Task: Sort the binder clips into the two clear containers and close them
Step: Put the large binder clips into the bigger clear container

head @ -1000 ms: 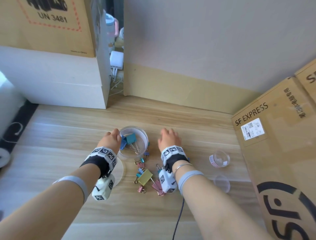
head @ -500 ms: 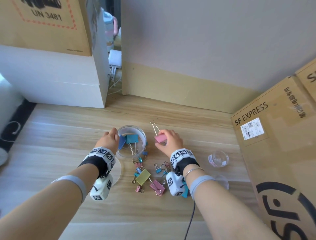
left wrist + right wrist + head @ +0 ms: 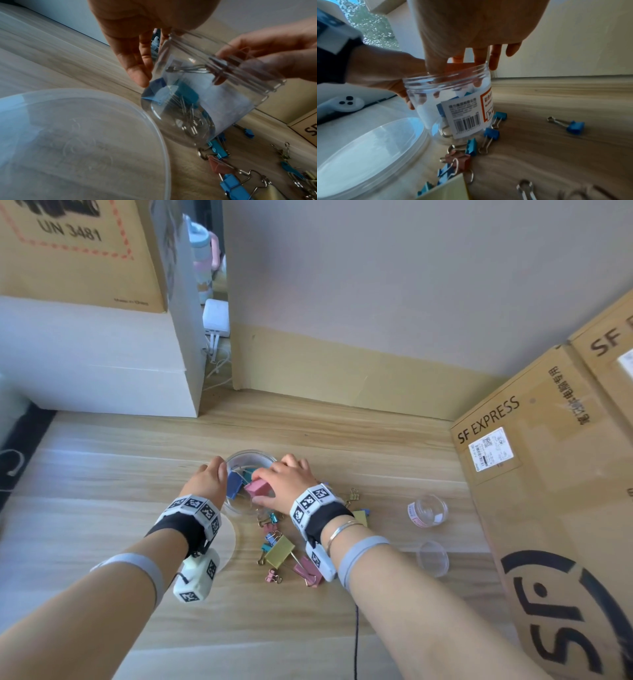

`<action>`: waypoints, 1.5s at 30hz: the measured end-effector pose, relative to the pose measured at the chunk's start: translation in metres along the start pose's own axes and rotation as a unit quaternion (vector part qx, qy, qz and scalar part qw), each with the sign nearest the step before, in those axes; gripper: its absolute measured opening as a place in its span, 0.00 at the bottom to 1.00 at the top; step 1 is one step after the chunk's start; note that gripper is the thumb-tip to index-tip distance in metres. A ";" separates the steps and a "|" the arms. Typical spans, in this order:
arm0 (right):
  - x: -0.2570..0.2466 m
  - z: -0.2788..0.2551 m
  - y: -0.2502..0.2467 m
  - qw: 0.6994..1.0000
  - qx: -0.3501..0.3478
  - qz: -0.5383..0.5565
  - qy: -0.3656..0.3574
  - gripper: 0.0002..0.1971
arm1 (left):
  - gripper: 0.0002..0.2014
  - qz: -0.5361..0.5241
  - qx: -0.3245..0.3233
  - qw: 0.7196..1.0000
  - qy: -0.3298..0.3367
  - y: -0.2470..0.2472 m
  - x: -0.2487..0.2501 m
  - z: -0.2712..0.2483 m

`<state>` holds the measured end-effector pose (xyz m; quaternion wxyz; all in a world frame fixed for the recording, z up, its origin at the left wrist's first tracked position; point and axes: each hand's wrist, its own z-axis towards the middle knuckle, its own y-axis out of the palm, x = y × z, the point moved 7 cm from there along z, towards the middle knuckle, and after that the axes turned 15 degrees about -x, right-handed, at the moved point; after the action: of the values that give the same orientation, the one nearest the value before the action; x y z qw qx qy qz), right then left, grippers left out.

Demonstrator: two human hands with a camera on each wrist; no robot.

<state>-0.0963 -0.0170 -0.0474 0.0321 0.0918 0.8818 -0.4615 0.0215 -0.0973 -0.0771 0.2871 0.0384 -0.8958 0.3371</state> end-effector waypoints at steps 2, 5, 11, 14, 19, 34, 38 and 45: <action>0.002 -0.004 0.001 0.999 -0.001 0.038 -0.002 0.25 | 0.16 0.003 0.002 1.000 0.000 0.000 0.000 -0.001; 0.028 -0.024 -0.004 0.984 0.101 0.148 0.012 0.17 | 0.17 0.005 -0.002 1.000 0.002 0.000 0.000 -0.003; 0.128 -0.072 0.071 0.939 -0.070 0.213 0.259 0.15 | 0.17 0.009 0.006 1.000 0.007 -0.001 0.002 -0.006; 0.135 -0.082 0.091 0.931 -0.093 0.246 0.251 0.22 | 0.17 -0.003 0.008 1.000 0.006 0.000 0.002 -0.007; 0.127 -0.080 0.097 0.928 -0.047 0.284 0.237 0.26 | 0.18 -0.001 0.010 1.000 0.007 0.001 0.001 -0.007; 0.049 -0.063 -0.031 0.923 0.089 0.364 0.087 0.11 | 0.17 -0.008 0.011 1.000 0.007 0.002 0.004 -0.012; 0.021 -0.032 -0.026 0.931 0.040 0.338 0.130 0.09 | 0.17 -0.012 0.006 1.000 0.005 0.002 0.002 -0.012; 0.003 -0.009 -0.008 0.913 -0.001 0.377 0.158 0.11 | 0.17 -0.019 0.006 1.000 0.009 0.003 0.002 -0.014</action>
<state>-0.1009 -0.0136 -0.0363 0.0640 0.4888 0.7758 -0.3939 0.0262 -0.0858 -0.0697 0.3010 0.0542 -0.8903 0.3374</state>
